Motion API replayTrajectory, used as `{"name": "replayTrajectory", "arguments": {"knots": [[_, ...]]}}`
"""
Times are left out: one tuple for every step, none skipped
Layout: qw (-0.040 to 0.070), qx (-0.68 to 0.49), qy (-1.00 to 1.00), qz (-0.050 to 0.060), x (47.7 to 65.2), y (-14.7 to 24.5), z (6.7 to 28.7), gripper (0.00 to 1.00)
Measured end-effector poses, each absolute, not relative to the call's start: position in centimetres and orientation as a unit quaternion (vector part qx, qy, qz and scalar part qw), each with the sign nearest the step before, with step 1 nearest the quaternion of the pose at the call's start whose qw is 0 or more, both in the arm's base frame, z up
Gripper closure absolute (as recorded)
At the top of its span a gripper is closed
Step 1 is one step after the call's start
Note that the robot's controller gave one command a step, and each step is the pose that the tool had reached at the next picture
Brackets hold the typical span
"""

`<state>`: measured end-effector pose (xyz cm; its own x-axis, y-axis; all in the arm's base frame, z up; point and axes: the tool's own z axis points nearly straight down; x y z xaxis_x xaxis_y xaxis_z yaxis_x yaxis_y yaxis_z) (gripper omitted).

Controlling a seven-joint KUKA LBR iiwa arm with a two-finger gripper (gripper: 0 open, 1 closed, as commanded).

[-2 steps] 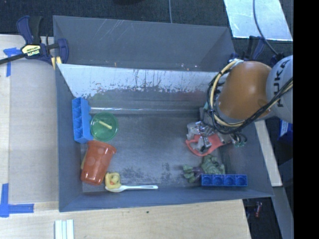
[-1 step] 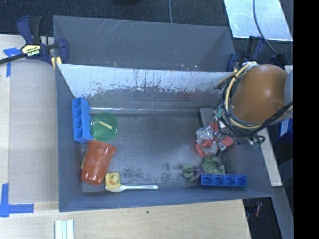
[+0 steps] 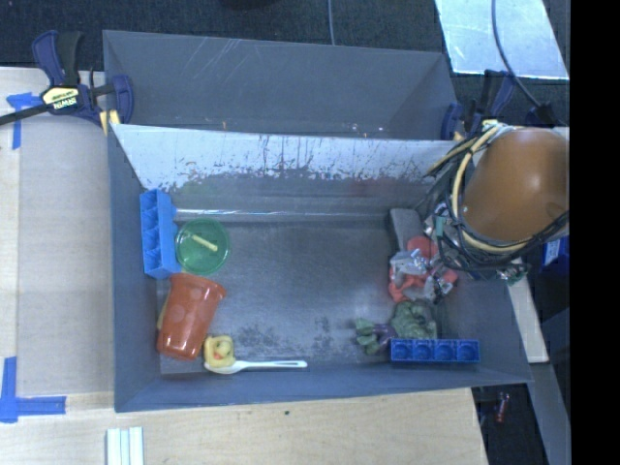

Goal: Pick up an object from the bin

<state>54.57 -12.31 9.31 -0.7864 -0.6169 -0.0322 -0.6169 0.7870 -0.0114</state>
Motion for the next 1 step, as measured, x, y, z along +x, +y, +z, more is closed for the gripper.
{"name": "replayTrajectory", "arguments": {"knots": [[0.003,-0.387,0.922,0.012,56.94,-12.92,7.43,1.0]]}}
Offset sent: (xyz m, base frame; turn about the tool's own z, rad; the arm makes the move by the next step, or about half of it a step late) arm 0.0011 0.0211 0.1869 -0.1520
